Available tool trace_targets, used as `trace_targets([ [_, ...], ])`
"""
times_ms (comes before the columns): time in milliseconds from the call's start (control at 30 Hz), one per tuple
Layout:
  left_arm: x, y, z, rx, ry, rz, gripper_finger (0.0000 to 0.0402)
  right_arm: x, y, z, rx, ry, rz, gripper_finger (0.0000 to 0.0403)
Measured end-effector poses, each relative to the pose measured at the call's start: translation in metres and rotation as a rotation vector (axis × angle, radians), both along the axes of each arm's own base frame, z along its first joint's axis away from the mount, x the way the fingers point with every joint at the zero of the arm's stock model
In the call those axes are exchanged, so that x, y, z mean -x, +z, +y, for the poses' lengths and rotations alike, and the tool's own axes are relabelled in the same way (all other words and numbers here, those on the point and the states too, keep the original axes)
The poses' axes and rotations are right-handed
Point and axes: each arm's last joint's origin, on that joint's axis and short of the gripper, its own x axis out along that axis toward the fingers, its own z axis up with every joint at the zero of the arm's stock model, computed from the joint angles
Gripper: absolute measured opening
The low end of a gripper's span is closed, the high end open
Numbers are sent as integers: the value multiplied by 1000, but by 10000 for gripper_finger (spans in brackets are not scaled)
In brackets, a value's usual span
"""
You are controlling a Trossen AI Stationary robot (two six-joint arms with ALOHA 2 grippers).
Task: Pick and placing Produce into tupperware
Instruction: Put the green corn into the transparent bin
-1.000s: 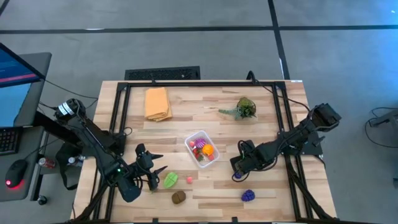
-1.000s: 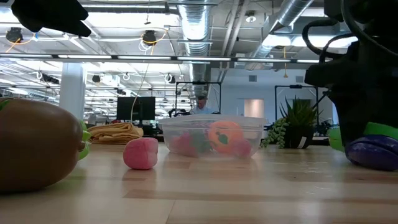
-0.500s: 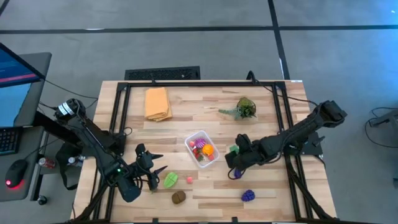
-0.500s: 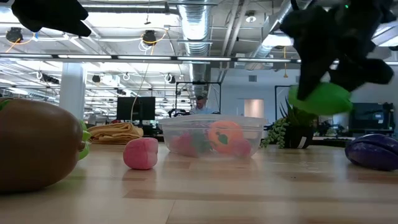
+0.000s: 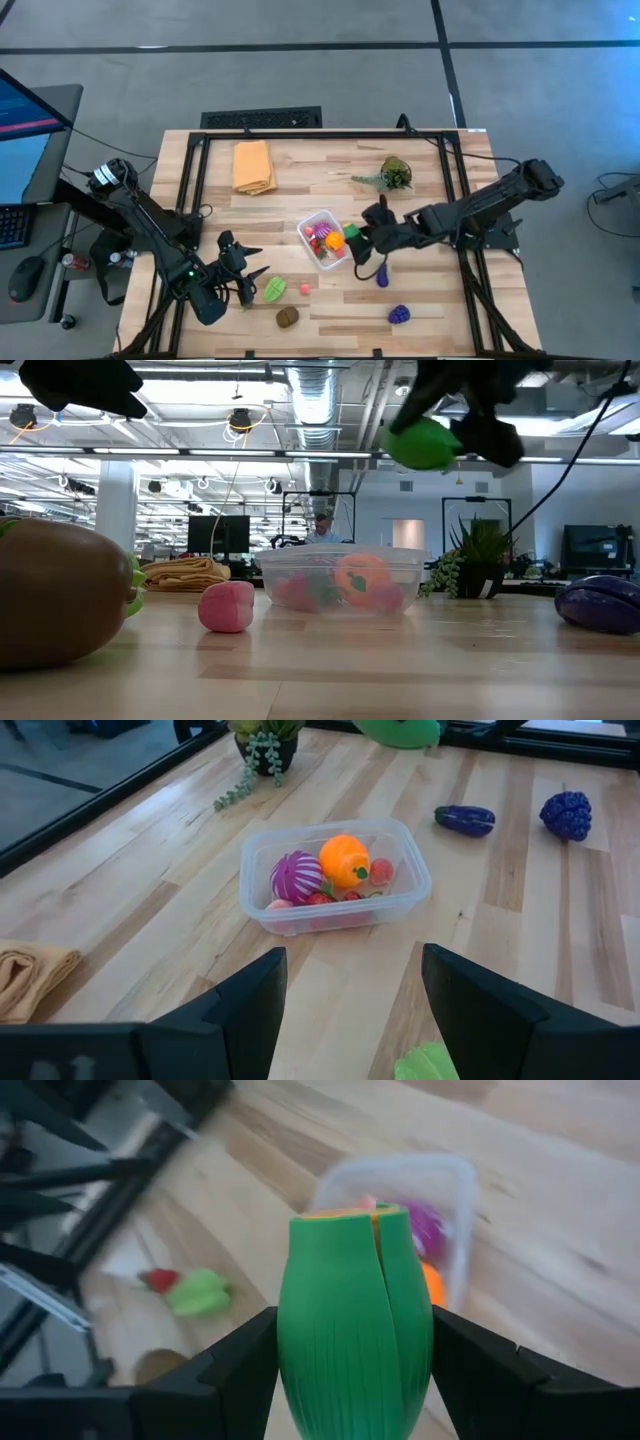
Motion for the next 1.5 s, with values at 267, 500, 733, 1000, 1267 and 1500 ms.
trace_targets([
  [267, 0, 0, 0, 12, 8, -9, 224, -11, 5, -13, 56, 19, -71, 260],
  [500, -1, 1, 0, 4, 27, -38, 224, -15, 5, -26, 73, -14, -73, 260],
  [733, -1, 1, 0, 4, 31, -43, 224, -18, 10, -28, 93, 0, -119, 260],
  [1000, 0, 2, 1, -15, 43, -58, 224, -45, -20, -19, 42, 62, -126, 260],
  [1267, 0, 2, 1, -9, 42, -54, 224, -67, -53, -10, -7, 106, -145, 260],
  [1500, 0, 1, 1, -6, 39, -49, 224, -76, -76, -7, -35, 120, -118, 260],
])
